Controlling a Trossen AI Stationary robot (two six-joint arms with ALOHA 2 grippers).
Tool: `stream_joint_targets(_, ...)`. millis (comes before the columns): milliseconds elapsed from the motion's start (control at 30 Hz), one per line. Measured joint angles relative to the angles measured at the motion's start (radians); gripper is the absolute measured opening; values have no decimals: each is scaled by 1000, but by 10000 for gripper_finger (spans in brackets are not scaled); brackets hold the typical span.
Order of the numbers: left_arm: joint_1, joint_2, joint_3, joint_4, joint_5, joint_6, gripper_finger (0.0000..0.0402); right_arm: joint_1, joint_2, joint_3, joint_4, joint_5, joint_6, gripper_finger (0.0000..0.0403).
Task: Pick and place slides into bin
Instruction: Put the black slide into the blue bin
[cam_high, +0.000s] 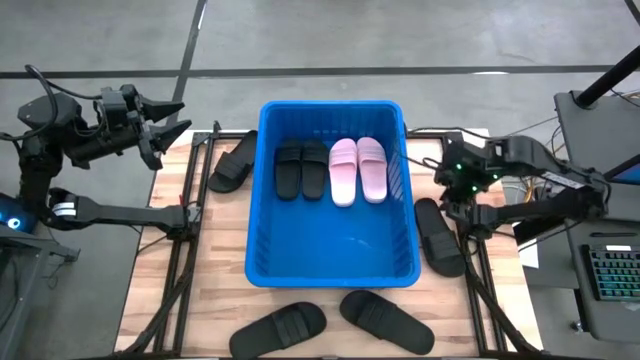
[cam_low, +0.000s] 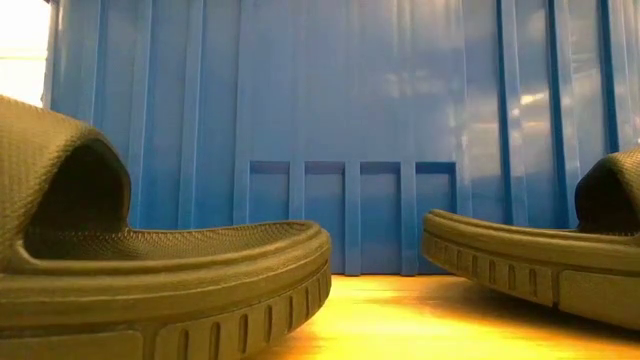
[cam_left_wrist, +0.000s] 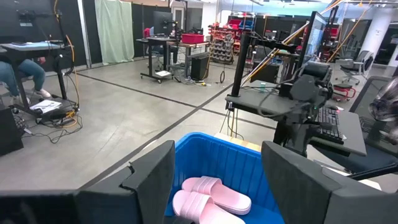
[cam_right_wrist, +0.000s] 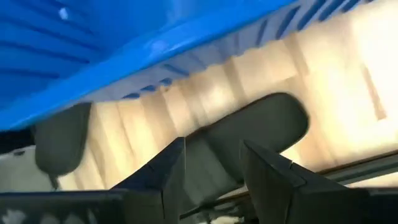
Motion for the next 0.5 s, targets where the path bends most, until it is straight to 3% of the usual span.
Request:
stream_joint_targets(233,0,2,0,0,-3,0,225,122,-22,-116,-38,-18,102,168)
stream_joint_targets(400,0,0,0,-1,-3,0,225,154,-20,-209,-8,-141,163,211)
stream_joint_targets(500,0,-2,0,-1,-3,1,225,164,-21,-244,-7,-160,218,231)
